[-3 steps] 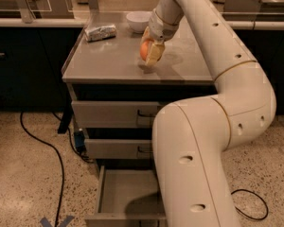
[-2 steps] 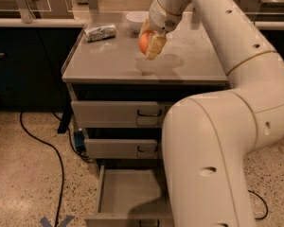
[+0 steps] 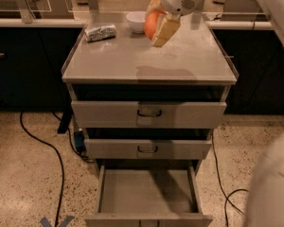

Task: Place orange into bottom drawer

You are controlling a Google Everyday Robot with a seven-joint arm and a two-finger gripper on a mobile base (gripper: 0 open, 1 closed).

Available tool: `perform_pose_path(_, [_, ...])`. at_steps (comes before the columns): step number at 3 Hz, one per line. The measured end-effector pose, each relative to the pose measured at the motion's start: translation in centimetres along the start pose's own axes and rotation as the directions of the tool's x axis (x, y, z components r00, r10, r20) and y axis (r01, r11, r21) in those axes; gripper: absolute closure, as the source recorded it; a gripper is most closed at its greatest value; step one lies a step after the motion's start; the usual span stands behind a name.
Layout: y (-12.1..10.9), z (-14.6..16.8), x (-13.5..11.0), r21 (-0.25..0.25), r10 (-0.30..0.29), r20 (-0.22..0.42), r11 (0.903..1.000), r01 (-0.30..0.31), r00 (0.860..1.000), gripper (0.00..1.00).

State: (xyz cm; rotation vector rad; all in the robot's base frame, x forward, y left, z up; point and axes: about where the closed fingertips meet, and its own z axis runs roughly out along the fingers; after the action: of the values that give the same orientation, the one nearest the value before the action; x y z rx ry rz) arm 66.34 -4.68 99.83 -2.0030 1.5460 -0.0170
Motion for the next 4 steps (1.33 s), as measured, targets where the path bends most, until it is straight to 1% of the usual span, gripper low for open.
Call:
perform_pose_path(1, [4.0, -3.5, -2.6, 0.035, 0.011, 0.015, 0.9993, -0.011, 1.000, 1.00])
perform_pose_path(2, [9.2, -2.5, -1.5, -0.007, 0.045, 0.011, 0.9990, -0.045, 0.999, 1.00])
perform_pose_path(3, [13.8, 0.7, 3.2, -0.073, 0.086, -0.050, 0.9932, -0.090, 0.995, 1.00])
perform_pose_path(4, [16.6, 4.1, 7.8, -0.128, 0.115, -0.106, 0.9834, -0.129, 0.988, 1.00])
